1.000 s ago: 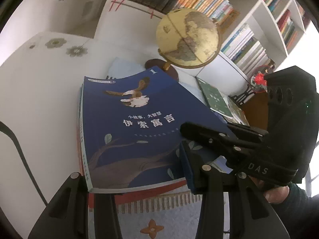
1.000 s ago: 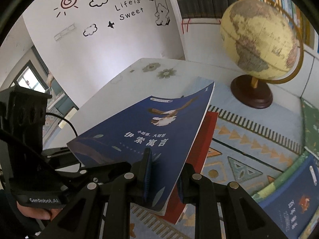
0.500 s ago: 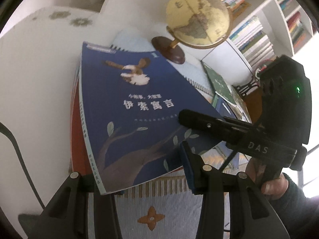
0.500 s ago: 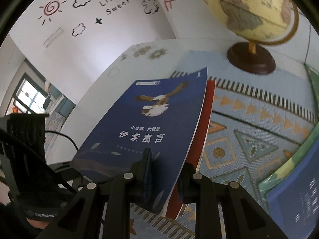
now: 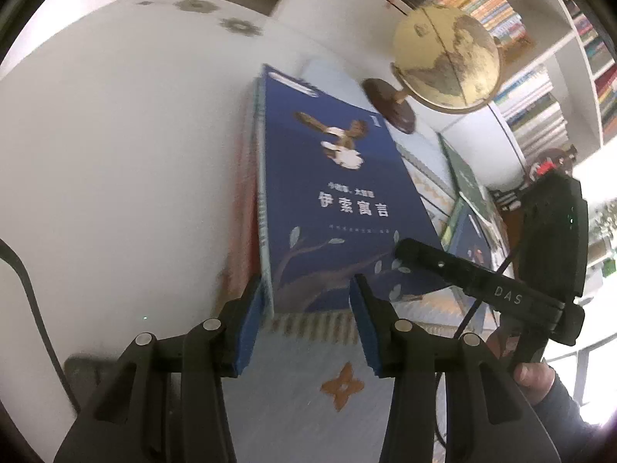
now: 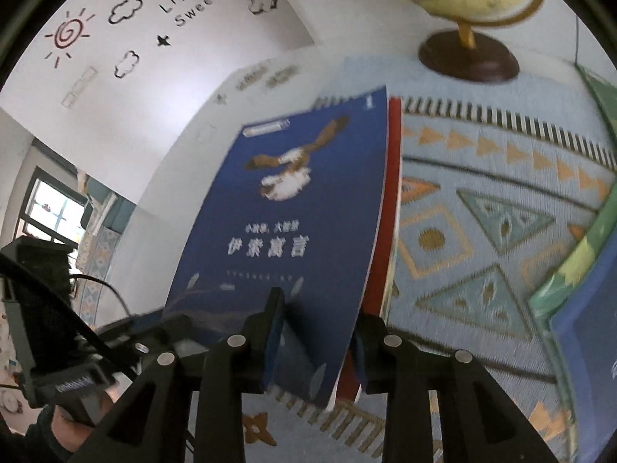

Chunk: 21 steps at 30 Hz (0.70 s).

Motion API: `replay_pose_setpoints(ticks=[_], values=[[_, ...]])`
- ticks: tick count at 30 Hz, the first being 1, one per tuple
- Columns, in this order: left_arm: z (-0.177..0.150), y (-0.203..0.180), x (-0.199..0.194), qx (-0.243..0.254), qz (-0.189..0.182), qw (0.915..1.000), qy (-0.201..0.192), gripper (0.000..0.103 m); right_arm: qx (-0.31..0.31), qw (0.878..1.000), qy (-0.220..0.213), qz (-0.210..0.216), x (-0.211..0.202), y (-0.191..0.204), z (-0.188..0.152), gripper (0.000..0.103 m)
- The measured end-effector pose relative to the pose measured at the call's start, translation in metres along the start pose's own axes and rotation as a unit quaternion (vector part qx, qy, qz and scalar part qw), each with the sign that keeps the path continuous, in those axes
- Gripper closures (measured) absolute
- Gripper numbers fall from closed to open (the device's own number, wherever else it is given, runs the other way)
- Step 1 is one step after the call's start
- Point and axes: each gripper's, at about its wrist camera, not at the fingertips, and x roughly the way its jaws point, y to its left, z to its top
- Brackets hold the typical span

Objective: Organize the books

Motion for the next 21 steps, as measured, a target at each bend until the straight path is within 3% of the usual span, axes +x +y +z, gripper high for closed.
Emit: replay_pose_setpoints(ticks=[2,5,11,17,21], values=[[-0.008,-0.002,-0.011,0.009,0.019,0.9998,-0.004,0.055,-0.014,1.000,-0.006,-0.017,-0.005,0.003,-0.006,0.069],[-0.021,-0.016,-0.023,0.035,0.041,0.9984,-0.015,0.024,-0.022,0.998,0.004,-0.054,-0.014,0.005,-0.012,0.056],[-0.055,-0.070,-0.030,0.098,0.029,0.9947,-0.011,0.023,-0.038,0.993,-0.028,-0.108,-0.068,0.005,-0.055,0.052],[-0.113,-0.144,-0.027,0.156,-0.008,0.9875,0.018,0.022,0.009,0.990,-0.068,-0.124,-0.144,-0.015,-0.144,0.049],[-0.170,-0.206,-0.026,0.217,-0.032,0.9745,0.046,0.022,0.068,0.985,-0.077,-0.140,-0.193,-0.041,-0.212,0.048]])
